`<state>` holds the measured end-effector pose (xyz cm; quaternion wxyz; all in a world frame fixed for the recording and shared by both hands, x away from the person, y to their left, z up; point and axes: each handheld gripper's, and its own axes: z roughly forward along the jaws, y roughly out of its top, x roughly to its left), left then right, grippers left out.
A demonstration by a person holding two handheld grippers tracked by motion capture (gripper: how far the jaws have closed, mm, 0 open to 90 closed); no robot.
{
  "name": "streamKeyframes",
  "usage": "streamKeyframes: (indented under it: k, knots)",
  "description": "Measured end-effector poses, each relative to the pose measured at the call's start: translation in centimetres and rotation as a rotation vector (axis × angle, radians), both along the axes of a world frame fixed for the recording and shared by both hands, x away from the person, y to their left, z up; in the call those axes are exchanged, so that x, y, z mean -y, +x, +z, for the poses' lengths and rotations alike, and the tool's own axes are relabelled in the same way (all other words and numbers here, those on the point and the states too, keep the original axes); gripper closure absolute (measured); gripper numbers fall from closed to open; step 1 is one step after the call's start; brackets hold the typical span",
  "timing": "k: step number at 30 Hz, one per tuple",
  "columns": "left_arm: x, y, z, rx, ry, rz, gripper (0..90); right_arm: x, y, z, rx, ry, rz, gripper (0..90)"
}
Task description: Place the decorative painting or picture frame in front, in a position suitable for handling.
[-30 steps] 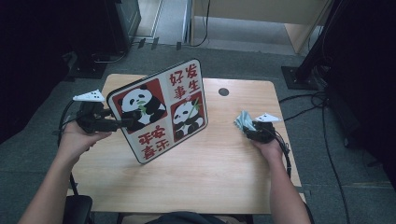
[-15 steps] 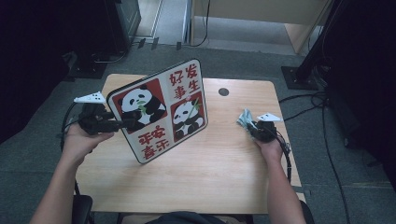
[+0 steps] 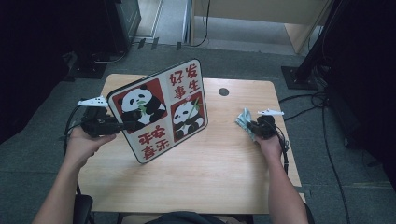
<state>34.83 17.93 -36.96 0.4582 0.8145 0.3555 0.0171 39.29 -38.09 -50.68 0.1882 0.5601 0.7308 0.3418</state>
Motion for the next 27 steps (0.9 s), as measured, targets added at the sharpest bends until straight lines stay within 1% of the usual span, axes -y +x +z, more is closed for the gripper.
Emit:
streamKeyframes:
  k: [2, 3, 4, 6, 7, 8, 10, 12, 13, 15, 16, 18, 19, 20, 21, 22, 23, 24, 25, 27]
  knots:
    - [0.1, -0.1, 0.0, 0.01, -0.002, -0.002, 69.2, -0.2, 0.0, 0.1, -0.002, -0.001, 0.011, 79.6]
    - [0.1, -0.1, 0.0, 0.013, -0.007, -0.003, 70.1, -0.2, 0.0, 0.2, -0.006, 0.014, 0.022, 79.6]
    - [0.1, -0.2, 0.0, 0.017, -0.011, -0.005, 71.3, -0.4, 0.0, 0.3, -0.011, 0.019, 0.02, 79.6]
    - [0.1, -0.2, 0.0, 0.022, -0.015, -0.01, 72.8, -0.6, 0.0, 0.6, -0.003, 0.023, 0.041, 80.0]
    - [0.2, -0.2, 0.0, 0.024, -0.012, -0.014, 73.7, -0.9, 0.0, 0.8, 0.0, 0.032, 0.052, 80.4]
    - [0.2, -0.2, -0.1, 0.029, -0.008, -0.022, 73.9, -1.1, 0.1, 1.0, -0.008, 0.06, 0.07, 80.6]
    - [0.1, -0.2, -0.2, 0.028, -0.006, -0.022, 75.6, -1.8, 0.2, 1.5, -0.028, 0.046, 0.105, 80.6]
    - [0.1, -0.2, -0.3, 0.027, -0.016, -0.029, 77.3, -2.6, 0.2, 1.6, -0.03, 0.041, 0.133, 80.6]
    - [0.1, -0.3, -0.3, 0.029, -0.012, -0.028, 78.1, -3.0, 0.2, 1.7, -0.031, 0.028, 0.145, 80.6]
    - [0.1, -0.3, -0.3, 0.024, -0.026, -0.032, 79.0, -3.4, 0.2, 1.8, -0.025, 0.035, 0.171, 80.6]
    - [0.0, -0.3, -0.4, 0.024, -0.029, -0.034, 79.4, -3.6, 0.1, 1.9, -0.015, 0.047, 0.195, 80.6]
    - [0.0, -0.3, -0.4, 0.024, -0.033, -0.043, 80.1, -4.0, 0.0, 2.0, 0.006, 0.045, 0.231, 80.6]
    - [0.0, -0.3, -0.4, 0.025, -0.037, -0.043, 80.2, -4.1, -0.1, 2.1, 0.014, 0.063, 0.251, 80.5]
    - [0.0, -0.3, -0.4, 0.024, -0.039, -0.045, 80.3, -4.2, -0.1, 2.2, 0.019, 0.07, 0.25, 80.4]
    - [-0.1, -0.4, -0.4, 0.026, -0.038, -0.049, 80.4, -4.3, -0.1, 2.3, 0.012, 0.081, 0.245, 80.2]
    - [0.0, -0.4, -0.5, 0.029, -0.037, -0.049, 80.5, -4.3, -0.2, 2.5, -0.001, 0.108, 0.246, 80.2]
    - [0.0, -0.4, -0.5, 0.03, -0.037, -0.05, 80.5, -4.4, -0.2, 2.6, 0.016, 0.111, 0.25, 80.2]
    - [-0.1, -0.4, -0.5, 0.03, -0.038, -0.05, 80.5, -4.4, -0.2, 2.7, 0.024, 0.112, 0.261, 80.2]
    - [-0.1, -0.4, -0.5, 0.03, -0.042, -0.051, 80.5, -4.5, -0.2, 2.9, 0.024, 0.114, 0.268, 80.2]
    - [-0.1, -0.4, -0.5, 0.031, -0.043, -0.053, 80.6, -4.6, -0.3, 3.1, 0.022, 0.121, 0.261, 80.2]
